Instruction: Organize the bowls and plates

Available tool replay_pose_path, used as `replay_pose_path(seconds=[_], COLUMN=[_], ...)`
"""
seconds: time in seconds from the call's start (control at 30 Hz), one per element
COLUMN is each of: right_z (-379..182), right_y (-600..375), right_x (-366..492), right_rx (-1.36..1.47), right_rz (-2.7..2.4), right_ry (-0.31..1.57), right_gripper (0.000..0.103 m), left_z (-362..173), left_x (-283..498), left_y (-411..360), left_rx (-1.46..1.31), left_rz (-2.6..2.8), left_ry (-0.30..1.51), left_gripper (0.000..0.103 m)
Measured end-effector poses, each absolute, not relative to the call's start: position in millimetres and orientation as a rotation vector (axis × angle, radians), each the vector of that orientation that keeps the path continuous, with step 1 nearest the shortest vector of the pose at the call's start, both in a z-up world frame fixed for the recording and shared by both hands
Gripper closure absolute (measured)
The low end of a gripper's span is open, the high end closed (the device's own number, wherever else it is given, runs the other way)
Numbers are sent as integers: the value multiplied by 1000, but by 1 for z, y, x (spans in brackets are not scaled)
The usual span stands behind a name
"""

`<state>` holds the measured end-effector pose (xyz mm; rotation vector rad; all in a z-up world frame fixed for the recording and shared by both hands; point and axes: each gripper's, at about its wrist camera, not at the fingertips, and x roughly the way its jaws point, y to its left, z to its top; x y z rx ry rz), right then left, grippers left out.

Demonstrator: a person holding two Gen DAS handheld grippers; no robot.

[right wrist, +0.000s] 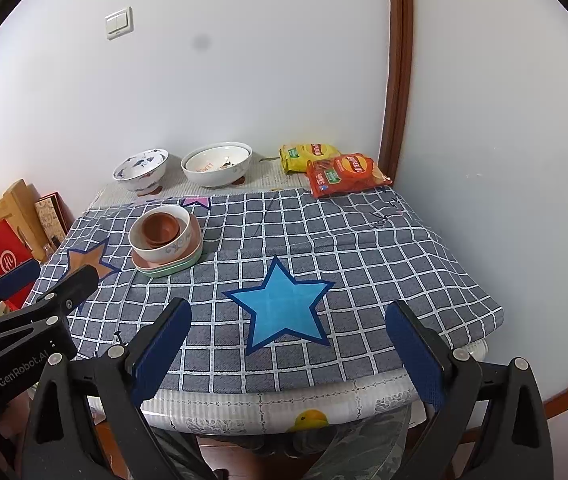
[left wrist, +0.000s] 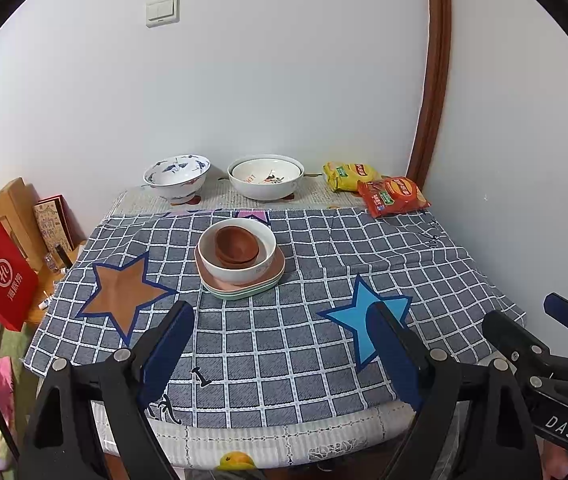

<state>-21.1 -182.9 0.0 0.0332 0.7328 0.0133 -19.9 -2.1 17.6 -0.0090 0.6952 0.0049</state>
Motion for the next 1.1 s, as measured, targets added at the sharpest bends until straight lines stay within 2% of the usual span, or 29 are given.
replay_pose_path(seconds=[1.1], right_z=[0], right_y=[-182], right_x=[-24], right_rx=[29], right_rz=[17], right_ry=[724], right_gripper=[6], left_z=[14], left_x=[-19], left_y=[-4], left_rx=[-4], left_rz=[9], left_ry=[701], left_gripper=[16])
